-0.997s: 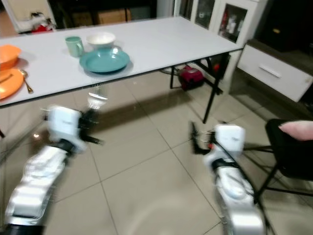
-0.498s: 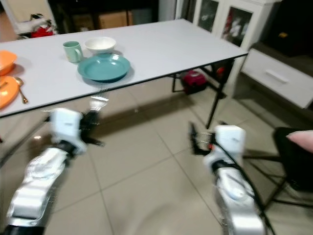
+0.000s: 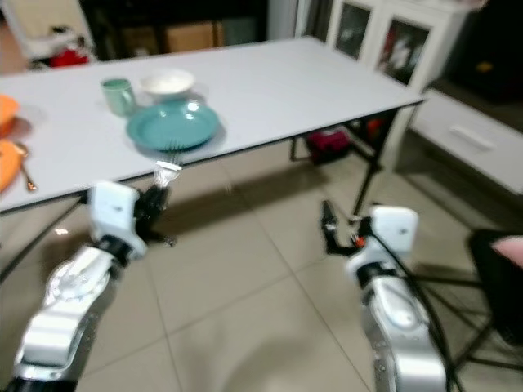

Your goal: Setting the table

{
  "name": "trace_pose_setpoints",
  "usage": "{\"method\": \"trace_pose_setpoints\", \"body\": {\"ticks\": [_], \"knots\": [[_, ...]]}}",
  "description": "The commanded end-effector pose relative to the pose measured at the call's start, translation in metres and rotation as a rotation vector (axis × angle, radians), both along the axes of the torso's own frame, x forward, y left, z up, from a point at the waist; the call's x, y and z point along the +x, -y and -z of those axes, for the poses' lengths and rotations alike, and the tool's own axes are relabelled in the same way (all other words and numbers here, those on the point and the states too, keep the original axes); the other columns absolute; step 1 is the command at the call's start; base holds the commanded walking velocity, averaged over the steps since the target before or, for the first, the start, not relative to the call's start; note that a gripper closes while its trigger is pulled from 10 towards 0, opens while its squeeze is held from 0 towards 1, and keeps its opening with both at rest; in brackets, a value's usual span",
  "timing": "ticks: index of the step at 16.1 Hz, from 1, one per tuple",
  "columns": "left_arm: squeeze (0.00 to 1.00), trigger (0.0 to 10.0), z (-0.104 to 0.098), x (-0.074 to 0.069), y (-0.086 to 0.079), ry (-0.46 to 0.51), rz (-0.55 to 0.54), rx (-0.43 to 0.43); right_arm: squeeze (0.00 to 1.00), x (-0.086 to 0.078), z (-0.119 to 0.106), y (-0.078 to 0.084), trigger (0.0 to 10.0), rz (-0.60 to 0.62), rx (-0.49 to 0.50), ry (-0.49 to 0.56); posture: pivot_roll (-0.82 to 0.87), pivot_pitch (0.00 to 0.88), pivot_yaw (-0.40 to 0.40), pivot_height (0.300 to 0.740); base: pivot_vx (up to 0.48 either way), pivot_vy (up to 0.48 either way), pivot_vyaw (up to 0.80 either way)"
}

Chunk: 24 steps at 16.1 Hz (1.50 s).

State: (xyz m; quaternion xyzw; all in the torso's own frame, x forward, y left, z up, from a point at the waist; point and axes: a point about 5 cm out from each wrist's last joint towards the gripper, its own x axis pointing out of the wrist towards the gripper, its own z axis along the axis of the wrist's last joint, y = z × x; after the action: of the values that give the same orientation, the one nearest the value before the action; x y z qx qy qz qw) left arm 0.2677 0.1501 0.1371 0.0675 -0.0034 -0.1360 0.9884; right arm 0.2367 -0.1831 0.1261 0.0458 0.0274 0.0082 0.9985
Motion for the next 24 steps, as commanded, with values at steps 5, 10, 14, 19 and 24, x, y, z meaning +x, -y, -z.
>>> {"method": "trace_pose_setpoints", "body": {"ticks": [5,10,14,19,24], "knots": [[0.00,10.0,-0.004,0.001,-0.007,0.023,-0.026,0.019,0.00,0.010,-0.004,-0.008,10.0,-0.039,-0.018,0.021,0.02,0.000,-0.012,0.740,0.343,0.000,0.00],[0.00,10.0,-0.006,0.004,-0.004,0.023,-0.010,0.012,0.00,0.011,-0.007,-0.007,10.0,-0.032,-0.022,0.031,0.00,0.000,0.010,0.740,0.344,0.000,0.00],[0.00,10.0,-0.005,0.006,0.002,0.021,0.006,0.003,0.00,0.010,-0.004,-0.007,10.0,-0.029,-0.025,0.019,0.00,0.000,0.007,0.740,0.341,0.000,0.00],[0.00,10.0,-0.003,0.005,0.000,0.014,-0.012,0.005,0.00,0.013,-0.003,-0.011,10.0,-0.069,-0.039,-0.001,0.01,0.000,-0.010,0.740,0.342,0.000,0.00],[0.00,10.0,-0.003,0.008,0.003,0.012,-0.003,0.004,0.00,0.013,-0.003,-0.012,10.0,-0.071,-0.041,-0.003,0.00,0.000,-0.003,0.740,0.343,0.000,0.00]]}}
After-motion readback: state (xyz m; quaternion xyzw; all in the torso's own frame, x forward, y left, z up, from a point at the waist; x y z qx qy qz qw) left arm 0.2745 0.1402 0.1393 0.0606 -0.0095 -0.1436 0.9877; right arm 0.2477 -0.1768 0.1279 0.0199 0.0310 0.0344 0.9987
